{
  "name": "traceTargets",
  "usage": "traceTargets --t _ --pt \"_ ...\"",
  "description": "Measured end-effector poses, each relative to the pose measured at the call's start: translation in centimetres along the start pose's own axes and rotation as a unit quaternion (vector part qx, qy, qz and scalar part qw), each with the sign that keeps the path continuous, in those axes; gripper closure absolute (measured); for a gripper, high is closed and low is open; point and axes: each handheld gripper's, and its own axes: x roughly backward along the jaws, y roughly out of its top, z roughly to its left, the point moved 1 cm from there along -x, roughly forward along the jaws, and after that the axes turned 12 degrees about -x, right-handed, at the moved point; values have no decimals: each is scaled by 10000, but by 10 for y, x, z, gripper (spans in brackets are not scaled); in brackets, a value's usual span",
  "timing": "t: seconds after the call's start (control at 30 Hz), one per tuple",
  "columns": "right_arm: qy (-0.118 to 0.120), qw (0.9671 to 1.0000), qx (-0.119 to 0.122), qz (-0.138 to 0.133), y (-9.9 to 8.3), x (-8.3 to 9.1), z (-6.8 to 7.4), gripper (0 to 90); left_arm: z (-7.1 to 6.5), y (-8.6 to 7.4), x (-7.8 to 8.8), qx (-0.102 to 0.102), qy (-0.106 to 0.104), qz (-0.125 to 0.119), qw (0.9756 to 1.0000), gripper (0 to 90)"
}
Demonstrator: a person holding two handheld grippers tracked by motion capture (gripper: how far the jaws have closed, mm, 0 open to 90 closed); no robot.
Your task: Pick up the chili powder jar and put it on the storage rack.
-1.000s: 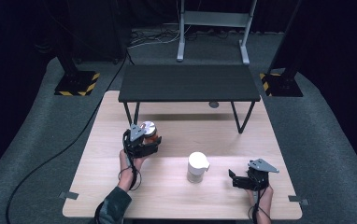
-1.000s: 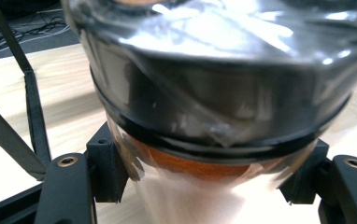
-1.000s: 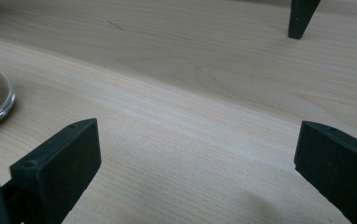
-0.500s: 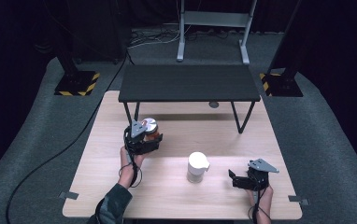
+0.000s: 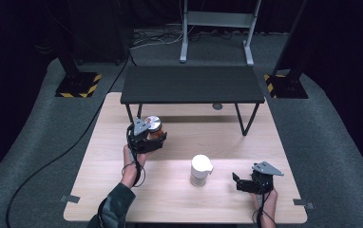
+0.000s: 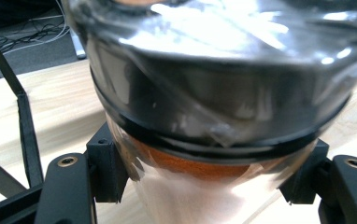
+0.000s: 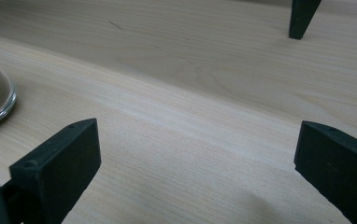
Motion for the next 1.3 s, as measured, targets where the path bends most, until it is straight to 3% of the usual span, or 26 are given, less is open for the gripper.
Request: traceTargets --t 0.57,1.3 --pt "-2 10000 -3 4 0 0 0 0 3 16 -3 -159 -58 -9 9999 314" --pt "-12 10000 7 14 0 0 1 0 9 34 -9 -191 -146 -83 9997 314"
